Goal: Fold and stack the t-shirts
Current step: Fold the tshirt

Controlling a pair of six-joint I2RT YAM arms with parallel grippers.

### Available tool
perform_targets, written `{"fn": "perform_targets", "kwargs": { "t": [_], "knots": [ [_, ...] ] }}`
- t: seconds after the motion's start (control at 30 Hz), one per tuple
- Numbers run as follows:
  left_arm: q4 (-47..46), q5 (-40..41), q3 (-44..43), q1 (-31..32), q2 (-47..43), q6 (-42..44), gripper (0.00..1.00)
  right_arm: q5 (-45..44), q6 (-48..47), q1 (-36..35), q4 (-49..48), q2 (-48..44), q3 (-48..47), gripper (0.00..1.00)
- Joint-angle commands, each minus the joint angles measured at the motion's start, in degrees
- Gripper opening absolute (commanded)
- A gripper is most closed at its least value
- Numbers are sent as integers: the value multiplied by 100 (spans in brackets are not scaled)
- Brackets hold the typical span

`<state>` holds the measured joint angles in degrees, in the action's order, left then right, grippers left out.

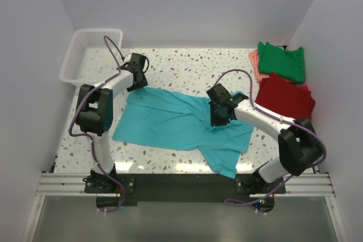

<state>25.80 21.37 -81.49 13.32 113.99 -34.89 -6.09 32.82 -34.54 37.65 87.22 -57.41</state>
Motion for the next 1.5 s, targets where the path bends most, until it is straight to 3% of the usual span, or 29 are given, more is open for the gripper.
{"fn": "perform_targets", "kwargs": {
  "t": [0.0,0.17,0.4,0.83,0.87,1.0,1.1,1.47],
  "knots": [
    [-49,26,-288,39,158,62,57,-1313,49,123,260,-145,-445,18],
    [74,8,-455,39,395,141,57,-1097,-152,1247,-195,995,-850,1],
    [276,69,-481,39,501,123,57,-1149,-408,1705,-468,2263,-1966,0],
    [575,324,-648,39,764,71,57,-1316,-592,2197,-416,2281,-2468,0],
    [575,324,-648,39,773,71,57,-1316,-610,2224,-390,2351,-2512,1],
    [584,333,-684,39,782,97,57,-1316,-724,2250,-494,2273,-2609,27],
    [575,333,-684,30,782,106,57,-1351,-829,2268,-566,2255,-2731,35],
    [619,307,-772,30,800,123,57,-1114,-777,2365,-329,2871,-3145,33]
  ]
}}
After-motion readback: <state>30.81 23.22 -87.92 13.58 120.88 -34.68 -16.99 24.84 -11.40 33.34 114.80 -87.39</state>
